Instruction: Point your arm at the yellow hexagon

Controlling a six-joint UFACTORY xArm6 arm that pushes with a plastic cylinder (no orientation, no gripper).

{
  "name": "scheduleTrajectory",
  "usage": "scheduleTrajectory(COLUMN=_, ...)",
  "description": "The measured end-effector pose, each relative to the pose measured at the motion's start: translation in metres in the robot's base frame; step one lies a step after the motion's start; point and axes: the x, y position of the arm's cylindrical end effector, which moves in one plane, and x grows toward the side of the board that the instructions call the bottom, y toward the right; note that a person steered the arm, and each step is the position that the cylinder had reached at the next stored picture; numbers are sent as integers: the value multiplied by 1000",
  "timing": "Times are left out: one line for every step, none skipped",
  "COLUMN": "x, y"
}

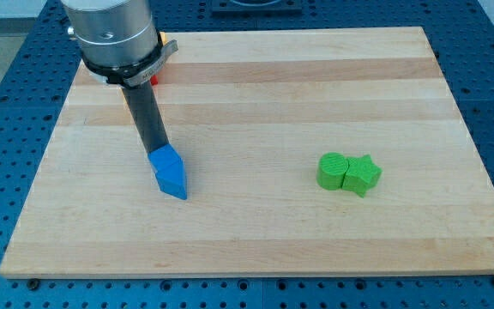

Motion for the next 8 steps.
scheduleTrajectory(x=-38, y=1)
scheduleTrajectory(x=-80, y=1)
scheduleTrajectory(x=-106, y=37)
scheduleTrajectory(x=-130, y=73)
scheduleTrajectory(x=-194, y=80)
scheduleTrajectory(x=-255, y=62)
scheduleTrajectory(x=-257, y=58)
scheduleTrajectory(x=-258, y=17)
